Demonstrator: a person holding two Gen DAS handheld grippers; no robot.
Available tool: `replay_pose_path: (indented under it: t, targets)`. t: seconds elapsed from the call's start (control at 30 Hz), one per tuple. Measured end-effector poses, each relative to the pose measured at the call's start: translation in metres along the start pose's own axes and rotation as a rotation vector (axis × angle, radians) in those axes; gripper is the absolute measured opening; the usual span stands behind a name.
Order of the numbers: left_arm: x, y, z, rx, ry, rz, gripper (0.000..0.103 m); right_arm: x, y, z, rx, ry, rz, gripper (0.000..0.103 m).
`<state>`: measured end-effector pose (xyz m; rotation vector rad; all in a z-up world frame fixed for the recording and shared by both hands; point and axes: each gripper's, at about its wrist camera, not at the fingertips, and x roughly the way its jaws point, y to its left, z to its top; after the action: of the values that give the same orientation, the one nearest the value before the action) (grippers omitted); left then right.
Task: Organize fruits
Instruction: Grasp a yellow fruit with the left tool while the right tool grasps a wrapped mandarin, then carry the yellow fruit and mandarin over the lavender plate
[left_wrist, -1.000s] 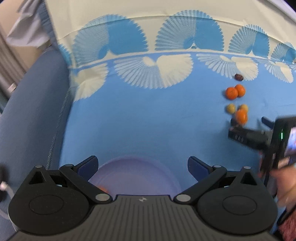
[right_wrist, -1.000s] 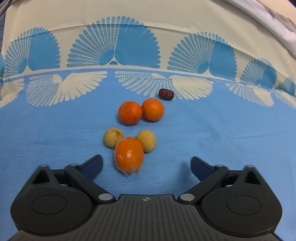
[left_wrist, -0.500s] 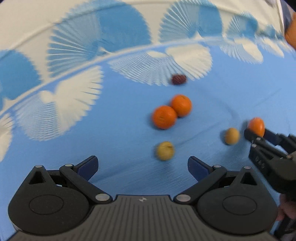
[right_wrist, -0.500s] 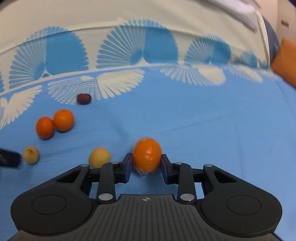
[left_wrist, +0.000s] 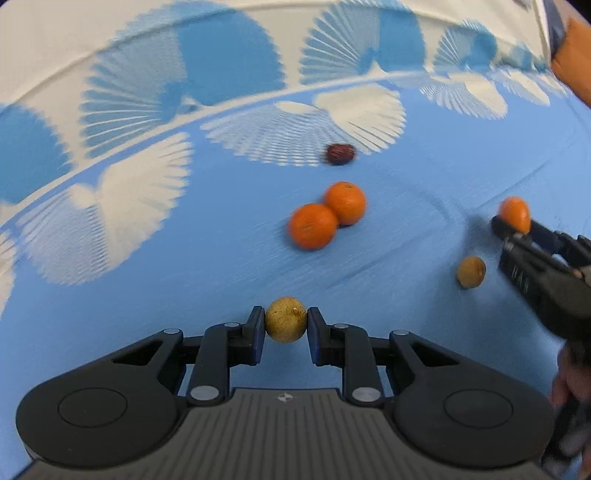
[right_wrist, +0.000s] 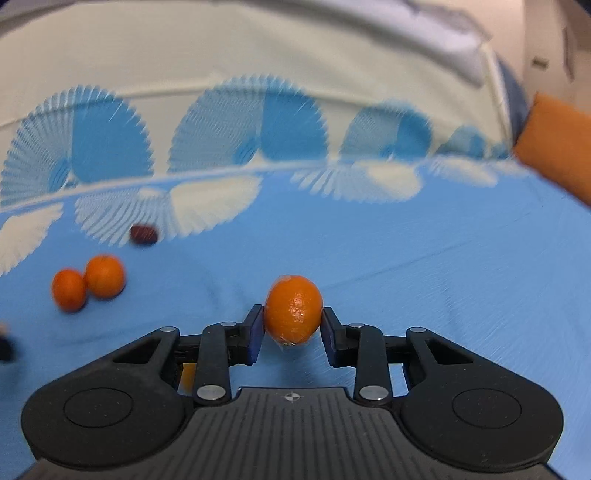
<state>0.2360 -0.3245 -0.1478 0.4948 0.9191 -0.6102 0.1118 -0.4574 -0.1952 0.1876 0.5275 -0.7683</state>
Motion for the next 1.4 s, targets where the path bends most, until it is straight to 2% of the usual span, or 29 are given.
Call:
replay_pose_path:
  t: [0.13, 0.27, 0.43, 0.6, 0.7, 0.83, 1.07, 1.4]
  targets:
    - [-0.065, 0.030, -0.028, -0.063, -0.012, 0.046, 0.026, -0.043, -0.020, 0.022, 0.056, -0.080, -0.028, 0.034]
    - [-0.130, 0.054, -0.071, -0.104, -0.008, 0.100, 0.026, -0.125, -0.037, 0.033, 0.071, -0.141, 0.055, 0.034]
    - [-0.203, 0.066, -0.133, -0.132, -0.014, 0.153, 0.026, -0.224, -0.040, 0.010, -0.049, -0.050, 0.238, 0.034]
    - [-0.264, 0.074, -0.191, -0.206, -0.022, 0.169, 0.026, -0.292, -0.015, -0.014, -0.107, 0.086, 0.465, 0.034]
    - [-0.289, 0.073, -0.220, -0.223, -0.031, 0.190, 0.026, -0.325, 0.010, -0.026, -0.178, 0.118, 0.557, 0.034]
    - [-0.318, 0.073, -0.254, -0.253, -0.054, 0.200, 0.026, -0.366, 0.037, -0.032, -0.267, 0.117, 0.663, 0.034]
    - [-0.351, 0.074, -0.291, -0.306, -0.119, 0.206, 0.026, -0.419, 0.062, -0.051, -0.429, 0.066, 0.715, 0.034]
    - [-0.365, 0.081, -0.298, -0.332, -0.166, 0.178, 0.026, -0.439, 0.065, -0.055, -0.451, 0.039, 0.680, 0.034]
